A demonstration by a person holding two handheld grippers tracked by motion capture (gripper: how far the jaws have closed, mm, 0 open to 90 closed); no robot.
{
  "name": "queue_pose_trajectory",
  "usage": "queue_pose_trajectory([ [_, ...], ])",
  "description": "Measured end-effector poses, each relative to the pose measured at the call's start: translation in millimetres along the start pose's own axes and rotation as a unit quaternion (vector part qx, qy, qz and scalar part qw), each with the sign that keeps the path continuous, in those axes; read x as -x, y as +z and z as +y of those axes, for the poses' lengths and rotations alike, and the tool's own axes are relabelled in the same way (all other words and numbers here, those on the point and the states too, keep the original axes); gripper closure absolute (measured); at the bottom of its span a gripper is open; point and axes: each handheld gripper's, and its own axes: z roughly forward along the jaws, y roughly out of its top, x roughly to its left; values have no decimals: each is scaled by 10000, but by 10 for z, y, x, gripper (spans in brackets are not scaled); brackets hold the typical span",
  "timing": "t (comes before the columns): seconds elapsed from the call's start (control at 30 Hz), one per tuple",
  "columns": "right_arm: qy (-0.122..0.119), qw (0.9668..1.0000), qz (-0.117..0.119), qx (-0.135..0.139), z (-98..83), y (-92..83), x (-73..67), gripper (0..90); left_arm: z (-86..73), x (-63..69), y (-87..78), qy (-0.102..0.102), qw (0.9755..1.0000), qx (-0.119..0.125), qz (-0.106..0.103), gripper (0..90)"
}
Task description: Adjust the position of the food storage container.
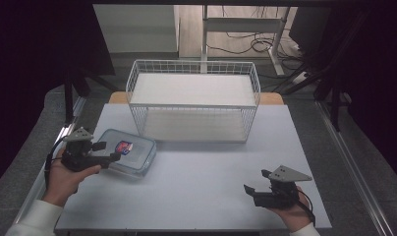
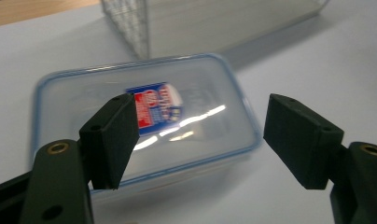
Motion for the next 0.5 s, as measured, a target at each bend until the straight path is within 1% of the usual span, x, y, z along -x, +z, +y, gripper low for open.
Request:
queue_pose_trajectory([
  [0.1, 17, 10000, -15, -11, -10, 2, 9, 185, 33, -147, 44, -69, 9999, -78, 122, 290],
  [0.13, 19, 10000, -17, -13, -12, 3, 10, 185, 51, -224, 69, -90, 9997, -112, 175, 304],
  [0.17, 22, 10000, -20, -17, -14, 3, 10, 185, 67, -285, 90, -138, 9996, -129, 199, 321],
  [0.23, 19, 10000, -21, -25, -16, 5, 10, 186, 95, -395, 133, -170, 9994, -186, 246, 365],
  [0.27, 13, 10000, -22, -25, -16, 7, 10, 186, 114, -476, 166, -206, 9989, -262, 326, 381],
  [0.3, 5, 10000, -28, -34, -17, 10, 9, 186, 124, -525, 188, -255, 9986, -304, 351, 402],
  [0.37, -4, 10000, -33, -51, -21, 17, 9, 186, 150, -668, 252, -399, 9977, -426, 349, 457],
  [0.43, 0, 10000, -45, -73, -27, 24, 13, 186, 171, -776, 305, -507, 9964, -538, 413, 496],
  [0.5, 8, 10000, -49, -77, -31, 28, 19, 186, 186, -866, 350, -550, 9950, -662, 497, 541],
])
